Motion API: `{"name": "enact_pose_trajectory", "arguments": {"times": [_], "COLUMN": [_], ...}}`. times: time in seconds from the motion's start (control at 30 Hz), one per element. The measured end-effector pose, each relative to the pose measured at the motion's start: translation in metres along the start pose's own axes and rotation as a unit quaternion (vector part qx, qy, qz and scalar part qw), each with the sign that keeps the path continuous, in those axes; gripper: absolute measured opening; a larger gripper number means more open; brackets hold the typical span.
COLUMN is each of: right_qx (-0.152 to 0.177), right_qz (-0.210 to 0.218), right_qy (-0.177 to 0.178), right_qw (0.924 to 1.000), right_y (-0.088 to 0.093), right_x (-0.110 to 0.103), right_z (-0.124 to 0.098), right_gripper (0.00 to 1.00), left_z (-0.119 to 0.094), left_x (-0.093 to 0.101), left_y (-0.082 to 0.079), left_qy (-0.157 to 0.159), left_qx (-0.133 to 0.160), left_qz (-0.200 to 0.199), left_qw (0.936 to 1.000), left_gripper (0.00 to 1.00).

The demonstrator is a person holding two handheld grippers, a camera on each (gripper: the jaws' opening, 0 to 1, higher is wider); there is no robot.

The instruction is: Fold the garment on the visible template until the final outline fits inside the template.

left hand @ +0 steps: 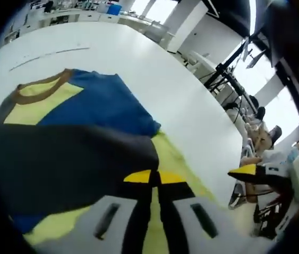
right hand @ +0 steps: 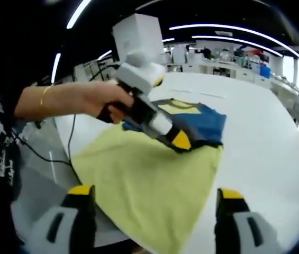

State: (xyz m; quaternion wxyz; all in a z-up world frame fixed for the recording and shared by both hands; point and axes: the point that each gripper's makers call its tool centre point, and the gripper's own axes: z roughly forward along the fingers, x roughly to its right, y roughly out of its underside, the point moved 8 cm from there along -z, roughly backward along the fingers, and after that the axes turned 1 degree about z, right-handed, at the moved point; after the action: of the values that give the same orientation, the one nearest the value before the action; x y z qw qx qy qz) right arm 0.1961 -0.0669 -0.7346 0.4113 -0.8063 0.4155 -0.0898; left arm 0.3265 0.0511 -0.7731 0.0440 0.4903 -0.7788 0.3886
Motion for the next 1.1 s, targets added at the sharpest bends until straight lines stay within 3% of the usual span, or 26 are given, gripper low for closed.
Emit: {"name": "enact_pose_trajectory", "arguments": {"times": [0.2,0.3,0.4,0.5,0.57,0.7,0.83,0.93,1.1], "right_qx": [0.008,0.011,0.014,0.015,0.014,0.013,0.016,0.02,0.022], "right_qz": [0.007,0.012,0.016,0.021,0.025,0.031,0.042,0.05,0.065], "right_qy": [0.0,0.002,0.002,0.004,0.005,0.006,0.005,0.009,0.02], "right_qw": [0.9999,0.9999,0.9998,0.9997,0.9996,0.9994,0.999,0.9985,0.9975], "right_y": [-0.003,-0.006,-0.008,-0.011,-0.013,-0.017,-0.021,-0.027,-0.035], "right_x": [0.002,0.004,0.004,0.006,0.009,0.012,0.015,0.019,0.027], "right_z": [0.0,0.0,-0.001,-0.001,0.001,0.001,0.002,0.004,0.008], "right_gripper": [0.94,0.93,0.92,0.9,0.89,0.88,0.84,0.81,0.75], "left_z": [-0.001,-0.003,-0.007,-0.011,-0.015,-0.026,-0.037,-0.046,-0.058], "left_x": [0.005,0.006,0.006,-0.002,-0.003,-0.007,-0.013,-0.016,-0.022], "left_y": [0.007,0.005,0.0,-0.011,-0.014,-0.023,-0.029,-0.032,-0.029], "left_qy": [0.002,0.004,0.002,-0.013,-0.019,-0.035,-0.055,-0.064,-0.077], "left_qx": [-0.014,-0.008,0.014,0.066,0.082,0.133,0.179,0.199,0.202], "left_qz": [0.021,0.037,0.054,0.07,0.079,0.114,0.118,0.141,0.168], "left_qw": [0.9997,0.9993,0.9984,0.9953,0.9934,0.9839,0.9752,0.9676,0.9618], "left_gripper": [0.06,0.1,0.13,0.2,0.23,0.27,0.24,0.23,0.31]}}
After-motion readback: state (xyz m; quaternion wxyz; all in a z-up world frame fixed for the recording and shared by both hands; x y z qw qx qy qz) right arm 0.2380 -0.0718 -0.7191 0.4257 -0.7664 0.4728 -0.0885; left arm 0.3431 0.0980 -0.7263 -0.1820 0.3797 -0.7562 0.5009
